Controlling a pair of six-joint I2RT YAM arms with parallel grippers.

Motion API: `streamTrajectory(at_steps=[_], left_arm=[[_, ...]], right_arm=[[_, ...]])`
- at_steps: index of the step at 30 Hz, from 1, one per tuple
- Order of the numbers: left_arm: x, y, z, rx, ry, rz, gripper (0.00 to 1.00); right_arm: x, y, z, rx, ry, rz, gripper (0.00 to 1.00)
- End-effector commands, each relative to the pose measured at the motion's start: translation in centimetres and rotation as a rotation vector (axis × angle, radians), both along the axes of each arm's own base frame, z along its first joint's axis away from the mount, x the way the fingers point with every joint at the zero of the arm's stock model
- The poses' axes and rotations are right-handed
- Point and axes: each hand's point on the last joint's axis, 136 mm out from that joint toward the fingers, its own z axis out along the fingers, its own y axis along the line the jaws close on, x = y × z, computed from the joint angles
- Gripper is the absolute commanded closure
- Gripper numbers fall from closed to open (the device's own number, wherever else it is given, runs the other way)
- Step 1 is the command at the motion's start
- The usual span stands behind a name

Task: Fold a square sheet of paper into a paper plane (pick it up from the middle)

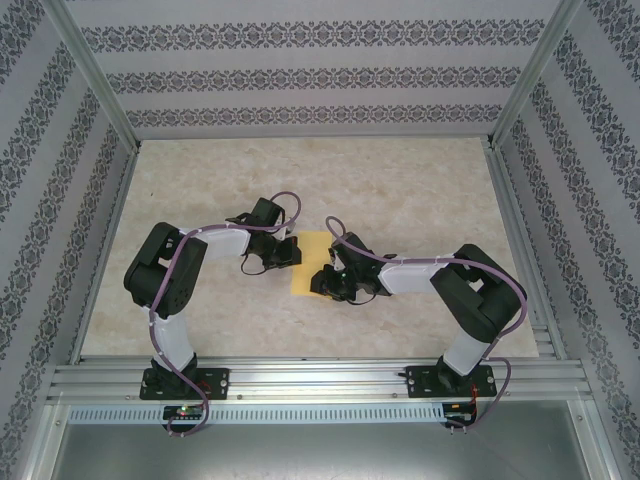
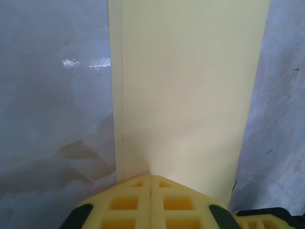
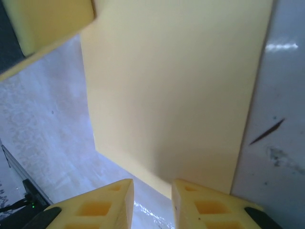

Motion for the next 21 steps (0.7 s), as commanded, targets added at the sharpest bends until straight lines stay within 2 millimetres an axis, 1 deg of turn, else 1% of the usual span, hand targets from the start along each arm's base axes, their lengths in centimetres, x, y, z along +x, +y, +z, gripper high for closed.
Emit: streamTrajectory(at_steps=[1, 2, 3, 4, 5, 6, 7, 8, 9, 10, 13, 14, 15, 18, 19, 20, 21], left_arm=[[-2.5, 1.9, -3.1, 0.127, 0.104, -0.002, 1.0], [-2.4, 1.7, -2.7, 0.118, 0.098, 0.001, 1.0], [-2.2, 1.5, -2.0, 0.103, 0.092, 0.003, 1.0], [-2.0, 1.3, -1.2, 0.084, 0.079, 0.009, 0.98], [-1.8, 1.1, -0.2, 0.067, 0.066, 0.016, 0.94], [-1.5, 0.9, 0.9, 0.053, 0.046, 0.028, 0.89], [-1.1, 0.8, 2.2, 0.039, 0.022, 0.043, 0.82], [-0.7, 0.9, 3.3, 0.035, -0.002, 0.062, 0.76], [-0.2, 1.1, 4.5, 0.041, -0.03, 0.087, 0.71], [0.3, 1.5, 5.4, 0.054, -0.055, 0.116, 0.67], [1.5, 3.4, 7.2, 0.124, -0.094, 0.216, 0.57], [1.8, 4.1, 7.4, 0.148, -0.084, 0.255, 0.54], [1.8, 4.8, 7.6, 0.161, -0.053, 0.297, 0.53], [1.9, 5.6, 8.9, 0.165, 0.008, 0.377, 0.53], [1.8, 5.4, 9.6, 0.15, 0.021, 0.378, 0.53], [1.9, 5.1, 10.3, 0.134, 0.015, 0.372, 0.52], [2.0, 4.9, 10.9, 0.12, 0.002, 0.362, 0.51]], right_arm=[[-0.5, -0.7, -0.8, -0.033, 0.0, 0.007, 0.71], [-0.3, -0.5, 0.1, -0.021, -0.019, 0.011, 0.71], [0.2, -0.3, 1.6, -0.006, -0.056, 0.015, 0.7], [0.6, -0.5, 2.9, -0.006, -0.093, 0.016, 0.7], [1.3, -1.0, 4.0, -0.02, -0.13, 0.006, 0.7], [2.1, -1.8, 5.0, -0.043, -0.168, -0.017, 0.69], [2.9, -3.0, 5.9, -0.07, -0.2, -0.046, 0.65], [3.6, -4.2, 6.4, -0.101, -0.226, -0.08, 0.63], [4.6, -5.6, 6.9, -0.136, -0.258, -0.122, 0.63], [5.6, -7.0, 7.3, -0.159, -0.283, -0.16, 0.61], [7.7, -9.4, 8.1, -0.166, -0.305, -0.24, 0.55], [8.1, -9.6, 8.3, -0.153, -0.292, -0.257, 0.49], [8.2, -9.5, 8.4, -0.125, -0.264, -0.267, 0.44], [7.3, -8.7, 8.9, -0.06, -0.151, -0.297, 0.41], [7.1, -8.1, 9.6, -0.015, -0.134, -0.3, 0.41], [7.0, -7.7, 10.2, 0.002, -0.148, -0.307, 0.4], [7.0, -7.6, 10.3, -0.013, -0.17, -0.316, 0.39]])
